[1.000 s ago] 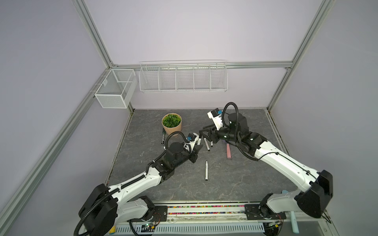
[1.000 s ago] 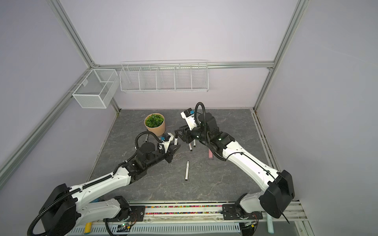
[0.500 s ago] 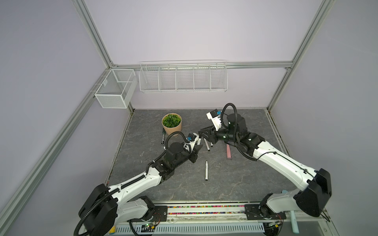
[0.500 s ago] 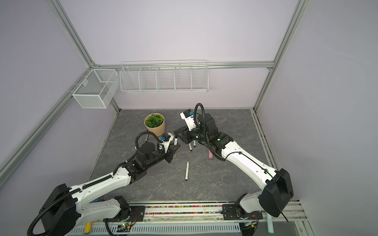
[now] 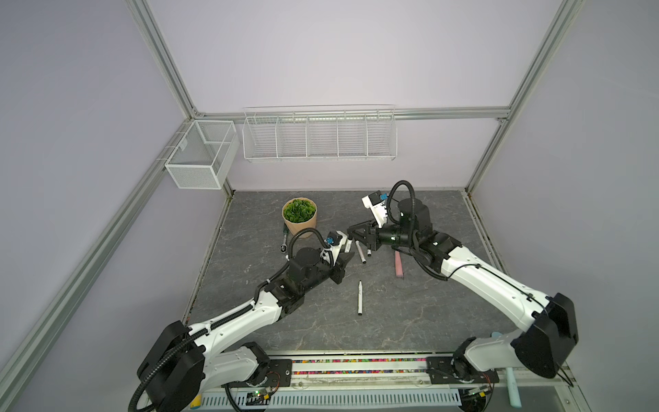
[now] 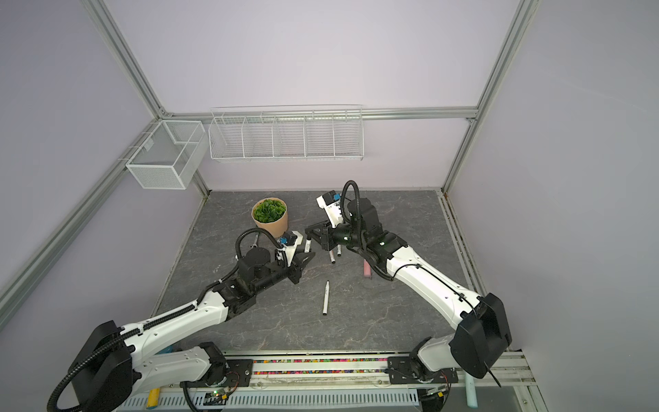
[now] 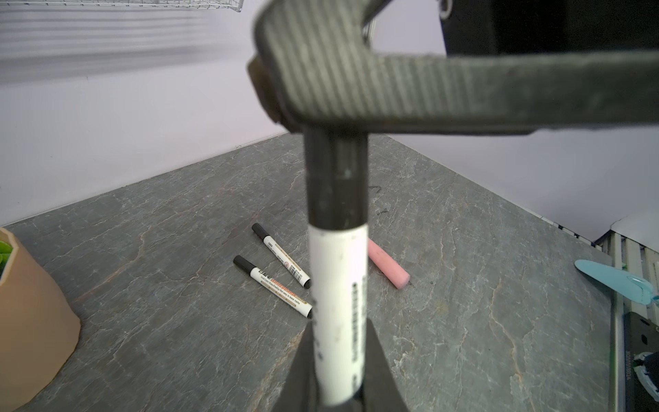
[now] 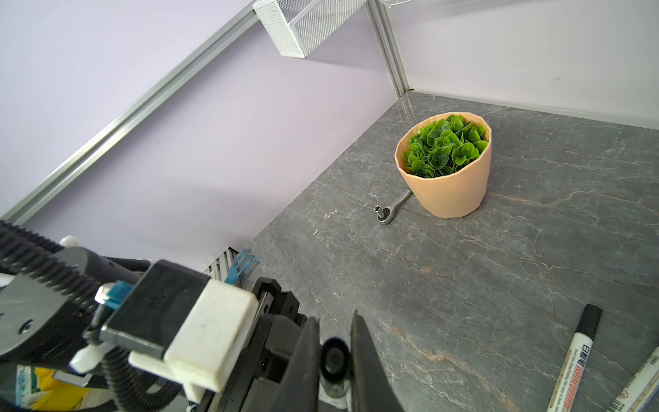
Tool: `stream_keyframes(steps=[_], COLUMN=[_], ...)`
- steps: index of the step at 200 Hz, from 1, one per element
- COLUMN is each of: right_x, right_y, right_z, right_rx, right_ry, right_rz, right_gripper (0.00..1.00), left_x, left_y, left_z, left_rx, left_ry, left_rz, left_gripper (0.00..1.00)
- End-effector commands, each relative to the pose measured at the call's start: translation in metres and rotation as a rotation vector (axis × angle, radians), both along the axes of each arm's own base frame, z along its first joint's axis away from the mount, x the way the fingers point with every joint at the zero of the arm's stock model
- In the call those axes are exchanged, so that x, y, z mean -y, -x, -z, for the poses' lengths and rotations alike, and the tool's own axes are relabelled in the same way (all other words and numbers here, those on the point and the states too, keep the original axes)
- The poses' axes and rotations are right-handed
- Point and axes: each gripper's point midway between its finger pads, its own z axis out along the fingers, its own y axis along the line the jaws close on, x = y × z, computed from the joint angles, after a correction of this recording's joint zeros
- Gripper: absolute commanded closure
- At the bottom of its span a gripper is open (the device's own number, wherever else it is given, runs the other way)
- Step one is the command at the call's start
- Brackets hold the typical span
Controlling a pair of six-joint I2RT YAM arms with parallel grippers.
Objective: Insert the pens into the pen caps
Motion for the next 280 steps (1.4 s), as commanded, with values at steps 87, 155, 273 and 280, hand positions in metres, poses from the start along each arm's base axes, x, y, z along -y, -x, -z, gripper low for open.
stream_keyframes(steps=[87,155,273,280], right_x=[-0.005,-0.011,0.033,0.037], right_y=[0.034,0.052,0.095,0.094], right_z=[0.125,0.151,0.222,0.228], right_rx=[-0.479,-0.544,-0.622,-0.625], right_ry=[0.222,0.261,0.565,0.59], right_rz=[-0.165,-0.194,-0.252,-0.239], right_gripper=[0.93,0.93,0.93,0.93], left_x=[-0.018,-0.05,-0.071,-0.07], left_y=[-0.023,-0.057,-0.047,-0.047], left_z=[-0.177,-0.24,-0.24,-0.239], left_rx=[0.338,0.435,0.55,0.541], left_ry=[0.437,0.648,0.478,0.488], left_rz=[-0.092,-0.139,-0.236,-0.235], left_gripper=[1.0,1.0,1.0,1.0])
